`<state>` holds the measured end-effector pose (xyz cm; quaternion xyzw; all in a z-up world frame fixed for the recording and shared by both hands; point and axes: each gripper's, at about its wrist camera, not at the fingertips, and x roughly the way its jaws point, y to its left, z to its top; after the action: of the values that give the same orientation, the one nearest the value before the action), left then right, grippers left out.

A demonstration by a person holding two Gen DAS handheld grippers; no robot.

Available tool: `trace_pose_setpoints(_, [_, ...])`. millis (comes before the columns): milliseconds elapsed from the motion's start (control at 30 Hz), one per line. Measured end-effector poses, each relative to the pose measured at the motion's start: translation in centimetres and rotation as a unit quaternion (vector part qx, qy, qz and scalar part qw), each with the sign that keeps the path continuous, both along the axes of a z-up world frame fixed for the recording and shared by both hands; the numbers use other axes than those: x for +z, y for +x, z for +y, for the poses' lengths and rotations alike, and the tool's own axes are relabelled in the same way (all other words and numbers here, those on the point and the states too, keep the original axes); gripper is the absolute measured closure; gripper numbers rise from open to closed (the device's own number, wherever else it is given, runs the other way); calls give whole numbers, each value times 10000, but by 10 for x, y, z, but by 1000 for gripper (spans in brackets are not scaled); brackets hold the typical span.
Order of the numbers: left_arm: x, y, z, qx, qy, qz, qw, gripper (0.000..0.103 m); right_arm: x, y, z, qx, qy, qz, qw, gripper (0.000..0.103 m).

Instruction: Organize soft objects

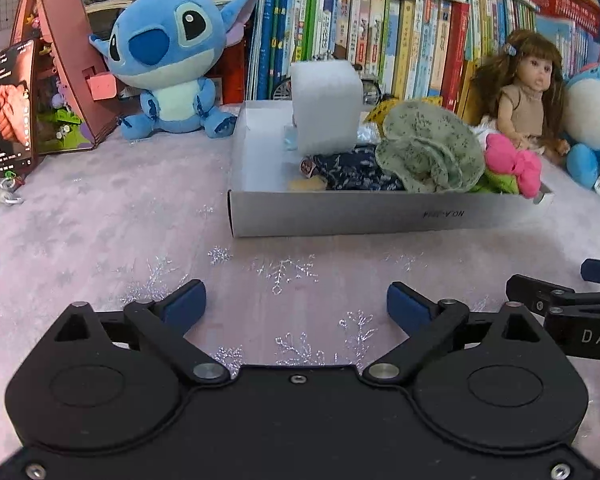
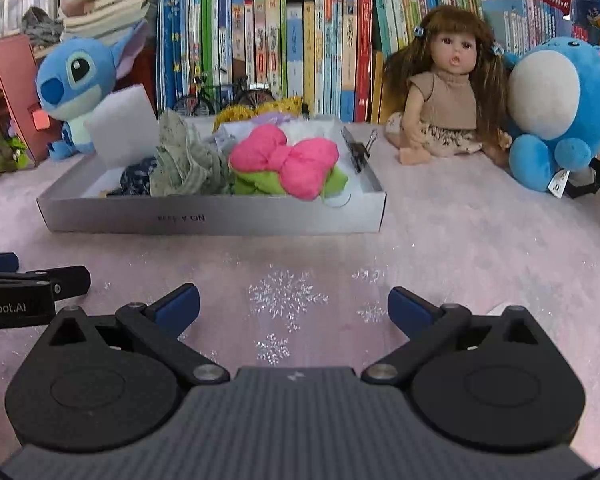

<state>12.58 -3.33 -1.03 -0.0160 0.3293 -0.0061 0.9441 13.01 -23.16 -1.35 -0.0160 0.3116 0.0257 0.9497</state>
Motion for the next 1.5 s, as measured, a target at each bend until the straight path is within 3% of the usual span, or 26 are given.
trace_pose_setpoints(267, [-1,3,-4,-1,141,71,9999,0,-5,8,5,26,-112,275,9996,0])
trace_pose_setpoints(1500, [-3,4,-4,-3,151,77,9999,0,-6,9,4,37,-74,301,9995,0])
